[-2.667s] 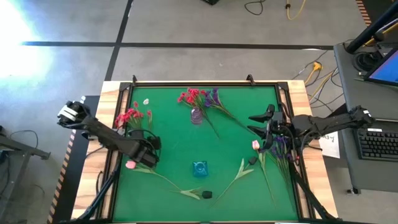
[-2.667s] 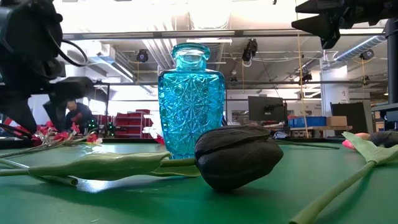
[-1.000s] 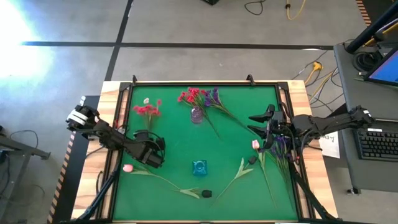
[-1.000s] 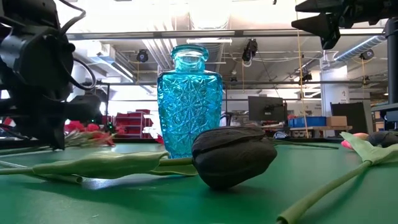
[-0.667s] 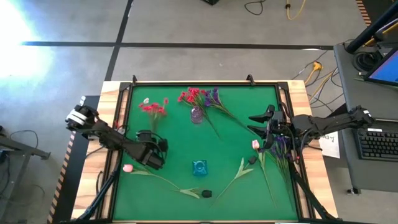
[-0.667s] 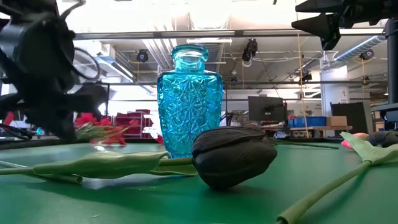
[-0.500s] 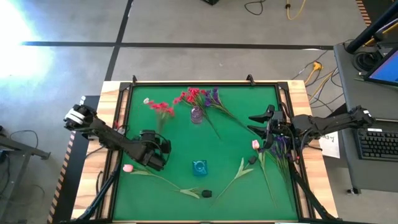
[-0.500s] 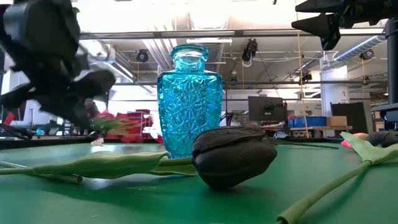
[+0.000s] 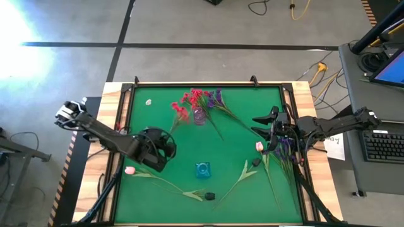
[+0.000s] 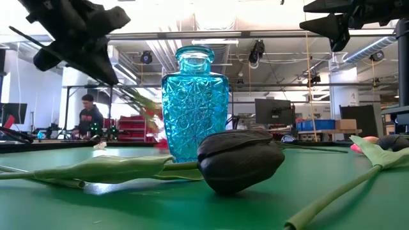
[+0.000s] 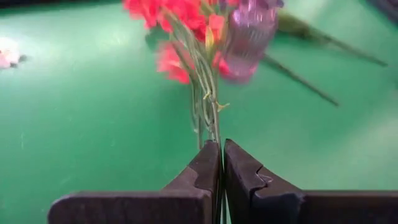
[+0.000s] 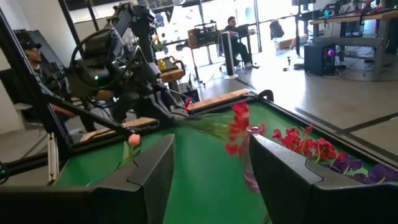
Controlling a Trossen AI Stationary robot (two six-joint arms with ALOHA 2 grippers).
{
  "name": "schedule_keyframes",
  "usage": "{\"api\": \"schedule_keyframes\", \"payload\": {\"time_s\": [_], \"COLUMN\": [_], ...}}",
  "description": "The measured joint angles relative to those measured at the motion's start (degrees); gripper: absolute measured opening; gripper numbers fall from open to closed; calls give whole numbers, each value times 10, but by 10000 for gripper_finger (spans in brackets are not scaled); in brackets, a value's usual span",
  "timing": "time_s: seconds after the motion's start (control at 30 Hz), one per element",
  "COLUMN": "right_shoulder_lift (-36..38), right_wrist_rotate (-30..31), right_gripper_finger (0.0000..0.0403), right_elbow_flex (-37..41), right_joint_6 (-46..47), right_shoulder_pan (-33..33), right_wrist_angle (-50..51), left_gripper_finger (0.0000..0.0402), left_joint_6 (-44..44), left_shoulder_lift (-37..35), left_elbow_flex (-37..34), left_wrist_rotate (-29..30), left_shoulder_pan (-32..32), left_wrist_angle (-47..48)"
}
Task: Sort flowers into vase by color
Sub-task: Put the left red flowers into the purple vase
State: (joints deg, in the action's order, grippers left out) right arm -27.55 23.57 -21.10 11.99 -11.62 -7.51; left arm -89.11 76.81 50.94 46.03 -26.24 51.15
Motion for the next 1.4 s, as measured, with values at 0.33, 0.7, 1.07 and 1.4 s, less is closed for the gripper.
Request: {"api": "schedule_keyframes", "payload": {"time_s": [0.33,0.7,1.07,1.4], "right_shoulder_lift": [0,0,0,0], "right_wrist_rotate": [0,0,0,0], "right_gripper_finger": [199,199,199,199], "right_elbow_flex": [0,0,0,0], "right_joint_6": [0,0,0,0], "right_shoulder_pan": [0,0,0,0], "right_wrist_angle": [0,0,0,0], "left_gripper_finger": [0,40,195,235], "left_joint_6": [1,-41,-46,-21], "left_shoulder_lift": [42,99,101,101], "left_elbow_flex": [-37,-56,-58,-72], "left_wrist_rotate": [-204,-260,-257,-225], "left_shoulder_pan": [0,3,22,60], "left_wrist_angle": [5,-2,-4,-6]}}
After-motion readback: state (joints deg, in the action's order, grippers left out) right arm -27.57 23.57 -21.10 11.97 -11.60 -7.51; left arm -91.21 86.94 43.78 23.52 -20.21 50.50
